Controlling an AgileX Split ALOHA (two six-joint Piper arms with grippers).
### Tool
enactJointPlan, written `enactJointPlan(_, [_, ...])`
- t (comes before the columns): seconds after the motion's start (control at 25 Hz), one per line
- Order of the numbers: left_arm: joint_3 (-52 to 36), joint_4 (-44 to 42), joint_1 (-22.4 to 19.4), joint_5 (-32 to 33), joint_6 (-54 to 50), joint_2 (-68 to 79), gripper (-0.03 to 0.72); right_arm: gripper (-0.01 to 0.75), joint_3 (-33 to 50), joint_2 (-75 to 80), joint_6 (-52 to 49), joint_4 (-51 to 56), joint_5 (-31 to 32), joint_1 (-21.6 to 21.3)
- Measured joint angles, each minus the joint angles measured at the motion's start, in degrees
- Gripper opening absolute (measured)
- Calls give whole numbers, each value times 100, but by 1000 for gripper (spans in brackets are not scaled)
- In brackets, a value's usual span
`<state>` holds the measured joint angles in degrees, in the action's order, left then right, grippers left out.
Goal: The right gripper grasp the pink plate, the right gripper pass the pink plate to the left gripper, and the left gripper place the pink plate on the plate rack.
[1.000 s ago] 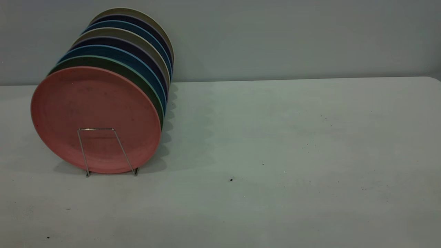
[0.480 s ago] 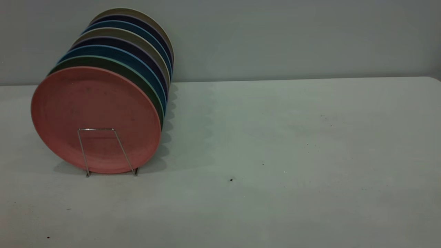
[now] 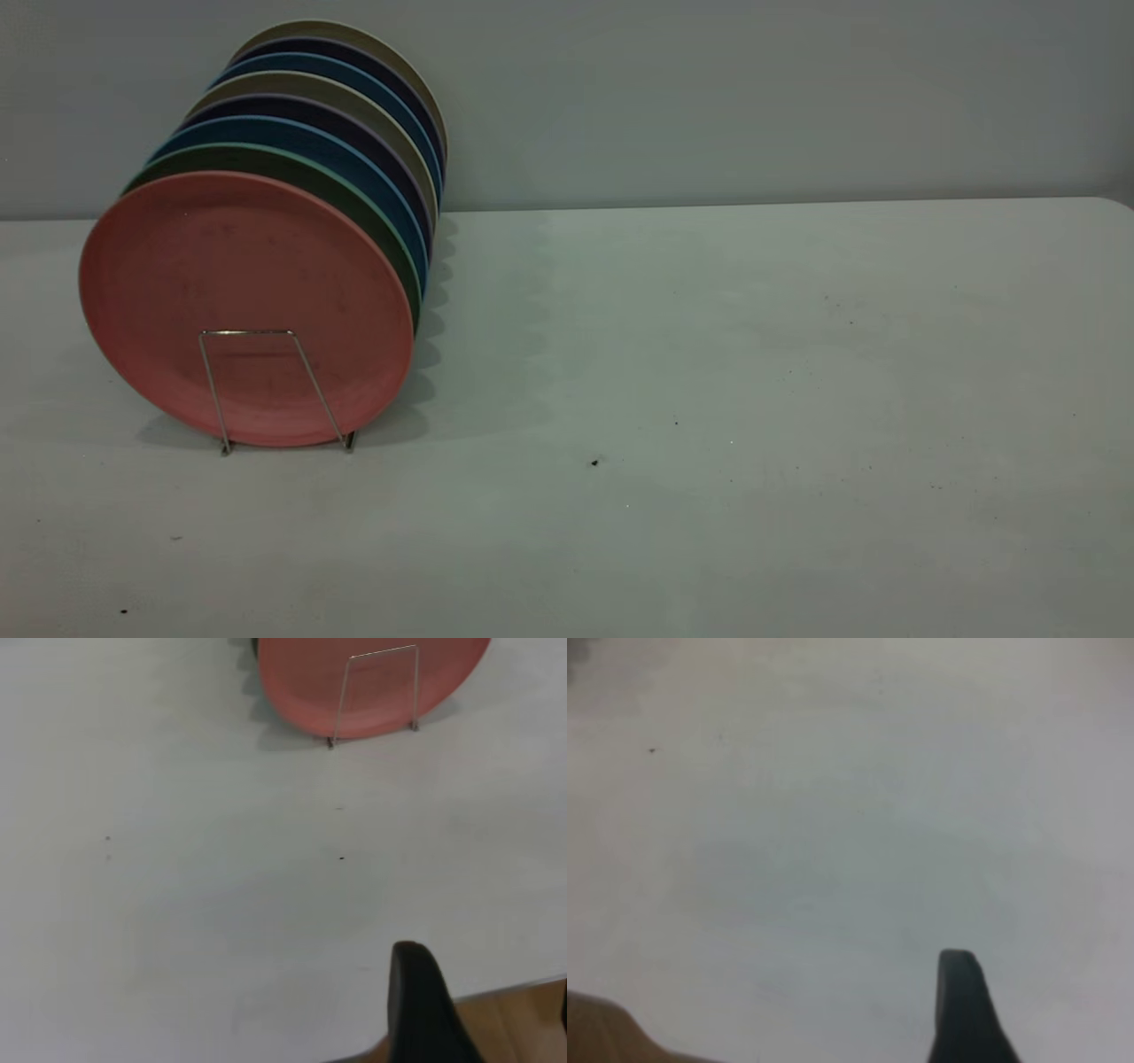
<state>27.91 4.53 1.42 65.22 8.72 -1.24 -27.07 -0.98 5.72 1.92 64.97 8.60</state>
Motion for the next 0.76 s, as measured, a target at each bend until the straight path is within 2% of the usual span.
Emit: enactJointPlan(0.76, [0, 192, 0, 0, -89, 0, 411, 438, 0, 0, 0, 0, 0, 0])
